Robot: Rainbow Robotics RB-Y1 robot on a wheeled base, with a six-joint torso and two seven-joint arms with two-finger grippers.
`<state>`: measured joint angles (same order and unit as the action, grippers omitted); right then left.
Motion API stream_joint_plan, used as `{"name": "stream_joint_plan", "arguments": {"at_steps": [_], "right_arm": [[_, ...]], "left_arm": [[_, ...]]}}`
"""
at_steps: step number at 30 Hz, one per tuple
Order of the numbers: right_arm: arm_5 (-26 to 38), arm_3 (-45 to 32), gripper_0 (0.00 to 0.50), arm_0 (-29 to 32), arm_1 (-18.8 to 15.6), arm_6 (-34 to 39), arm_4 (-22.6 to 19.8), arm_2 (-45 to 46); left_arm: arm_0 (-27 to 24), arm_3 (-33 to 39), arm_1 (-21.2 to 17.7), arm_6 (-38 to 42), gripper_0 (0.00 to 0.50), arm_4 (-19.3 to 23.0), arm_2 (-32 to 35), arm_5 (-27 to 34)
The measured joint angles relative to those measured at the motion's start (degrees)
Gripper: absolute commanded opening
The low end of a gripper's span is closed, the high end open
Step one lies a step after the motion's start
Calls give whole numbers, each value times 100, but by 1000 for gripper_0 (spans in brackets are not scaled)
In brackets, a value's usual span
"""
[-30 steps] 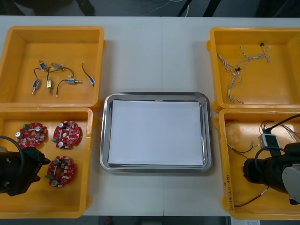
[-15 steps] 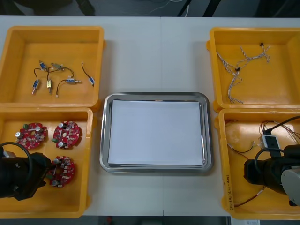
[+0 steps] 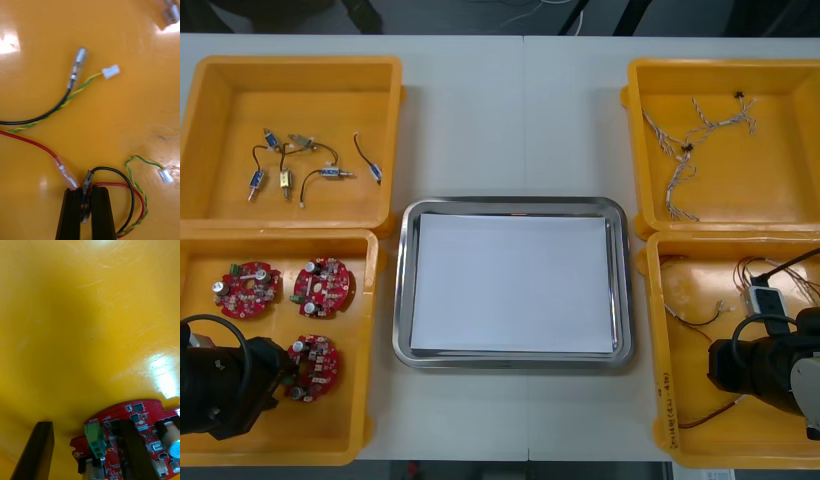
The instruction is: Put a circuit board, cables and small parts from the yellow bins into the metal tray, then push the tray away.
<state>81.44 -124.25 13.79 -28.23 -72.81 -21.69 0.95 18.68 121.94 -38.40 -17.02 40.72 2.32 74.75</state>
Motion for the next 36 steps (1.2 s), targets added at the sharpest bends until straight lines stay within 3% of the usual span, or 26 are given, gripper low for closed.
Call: {"name": "stream_joint_plan", "arguments": {"at_steps": [1, 2, 21, 29, 36], "right_arm": [[59, -14, 0, 0, 0, 0, -17, 57], [105, -26, 0, 0, 0, 0, -33, 109], [243, -116, 0, -191, -13, 9, -292, 605], [825, -117, 0, -586, -34, 34, -393, 819], [980, -118, 0, -821, -109, 36, -449, 1011]], "left_arm": [[0, 0, 0, 0, 123, 0, 0, 0], [0, 0, 0, 0, 0, 0, 0, -1], [1, 5, 0, -1, 0, -6, 0, -31], [-7, 22, -33, -1, 0, 49, 85, -3], [-131, 105, -437, -1, 0, 752, 520, 600]]}}
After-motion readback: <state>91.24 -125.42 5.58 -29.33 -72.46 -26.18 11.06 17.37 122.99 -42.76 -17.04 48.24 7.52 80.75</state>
